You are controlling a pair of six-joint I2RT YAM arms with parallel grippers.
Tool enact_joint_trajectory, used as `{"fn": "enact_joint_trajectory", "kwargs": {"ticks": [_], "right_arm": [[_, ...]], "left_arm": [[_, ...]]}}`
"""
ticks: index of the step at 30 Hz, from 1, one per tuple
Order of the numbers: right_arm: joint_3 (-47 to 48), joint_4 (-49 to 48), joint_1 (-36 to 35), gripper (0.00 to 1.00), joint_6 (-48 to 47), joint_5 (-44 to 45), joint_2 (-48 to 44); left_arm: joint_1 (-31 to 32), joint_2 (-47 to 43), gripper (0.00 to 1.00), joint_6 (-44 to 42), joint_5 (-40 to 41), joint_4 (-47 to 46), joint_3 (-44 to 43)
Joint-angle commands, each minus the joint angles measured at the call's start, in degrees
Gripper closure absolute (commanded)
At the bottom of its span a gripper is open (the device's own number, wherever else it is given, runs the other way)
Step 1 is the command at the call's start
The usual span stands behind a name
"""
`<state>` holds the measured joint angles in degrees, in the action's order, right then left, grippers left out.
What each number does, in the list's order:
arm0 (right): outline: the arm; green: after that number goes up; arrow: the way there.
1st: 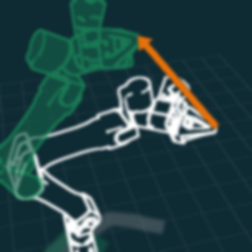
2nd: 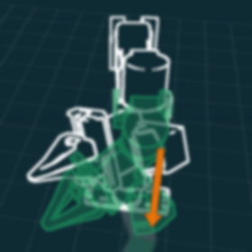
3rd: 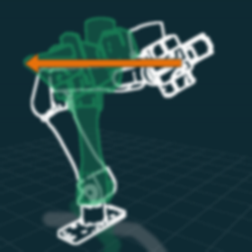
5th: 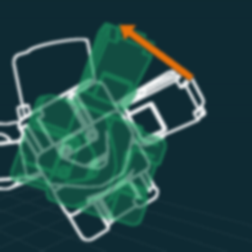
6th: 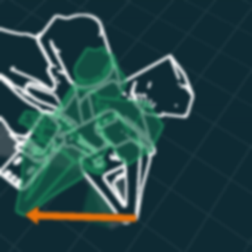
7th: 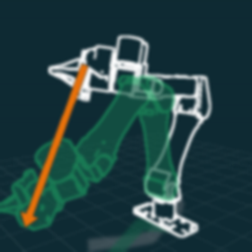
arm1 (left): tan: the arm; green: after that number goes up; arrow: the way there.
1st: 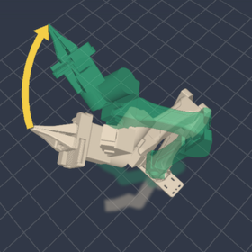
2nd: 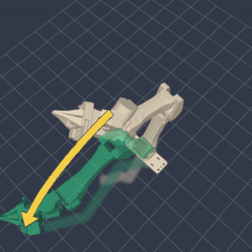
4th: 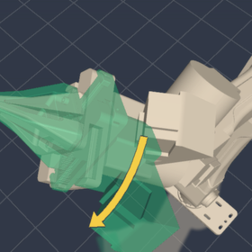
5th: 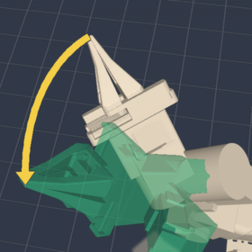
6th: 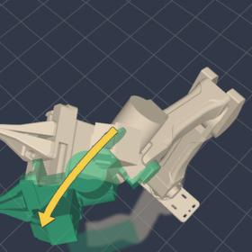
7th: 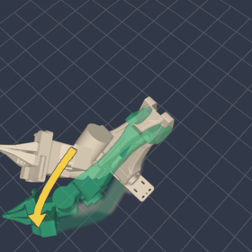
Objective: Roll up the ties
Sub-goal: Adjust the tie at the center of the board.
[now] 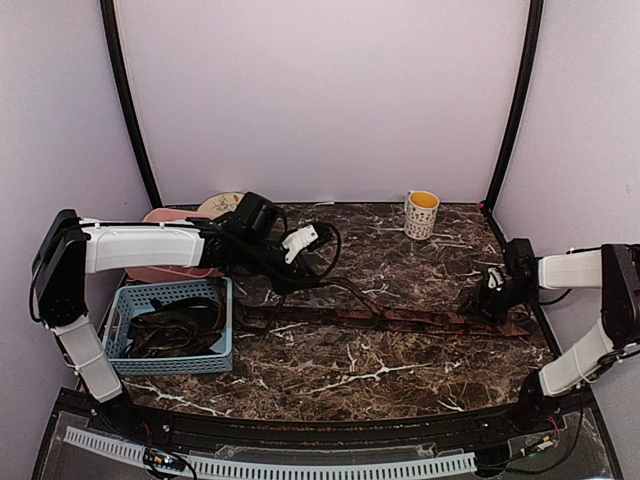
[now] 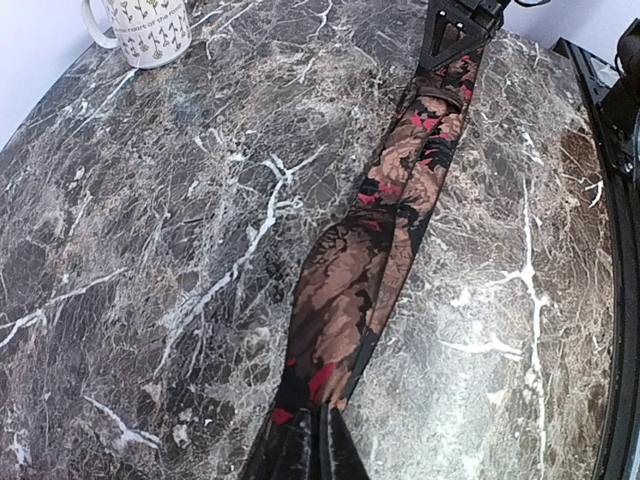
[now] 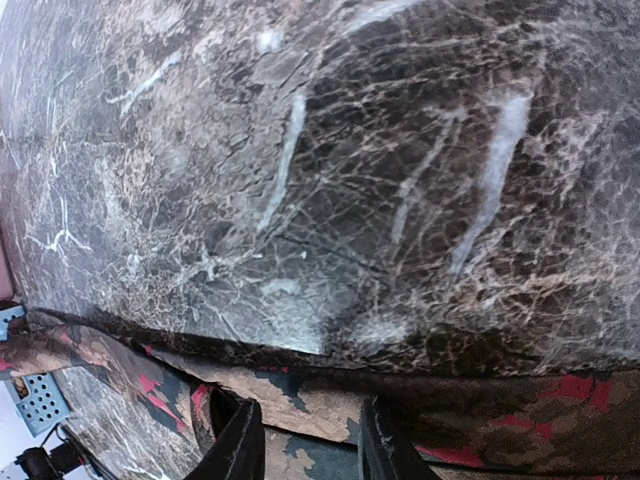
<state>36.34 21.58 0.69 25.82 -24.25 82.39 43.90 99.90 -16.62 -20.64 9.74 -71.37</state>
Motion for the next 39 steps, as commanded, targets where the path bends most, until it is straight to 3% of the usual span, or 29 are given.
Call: {"fn": "enact_joint_trajectory", "kwargs": {"ticks": [1,5,13,17,21,26,36,39], "right_arm": [[-0.66,1.22,2.74,0.68,1.02,3.91,2.0],[-1.76,0.83,8.53,0.68,2.01,4.39,2.2],[0.07,1.78,9.95,0.69,1.68,5.32,-1.7],[2.43,0.59,8.96,0.7,0.67,-4.7,-7.36],[7.12,-0.28,2.88,0.65,0.05,-10.21,-15.77],[9.02,-4.48,-3.04,0.57,2.97,-12.78,-22.87],[10.91,-5.48,-16.88,0.55,2.29,-12.72,-18.71],[11.47,-4.98,-20.43,0.55,1.69,-11.76,-16.73]], "left_arm": [[-1.49,-7.68,1.0,6.37,-1.87,-5.62,2.24],[-4.8,-16.15,1.0,12.07,-4.1,-14.31,3.88],[-4.95,-14.73,1.0,9.21,-11.91,-2.94,-13.87],[-4.94,-11.8,1.0,6.43,-17.87,4.98,-20.13],[-4.91,-8.48,1.0,4.56,-19.43,12.44,-22.72],[-3.33,-6.03,1.0,4.31,-23.3,13.94,-19.44],[2.37,1.35,1.0,-5.86,-27.28,26.12,-20.25],[3.83,3.24,1.0,-7.44,-24.34,28.27,-19.4]]}}
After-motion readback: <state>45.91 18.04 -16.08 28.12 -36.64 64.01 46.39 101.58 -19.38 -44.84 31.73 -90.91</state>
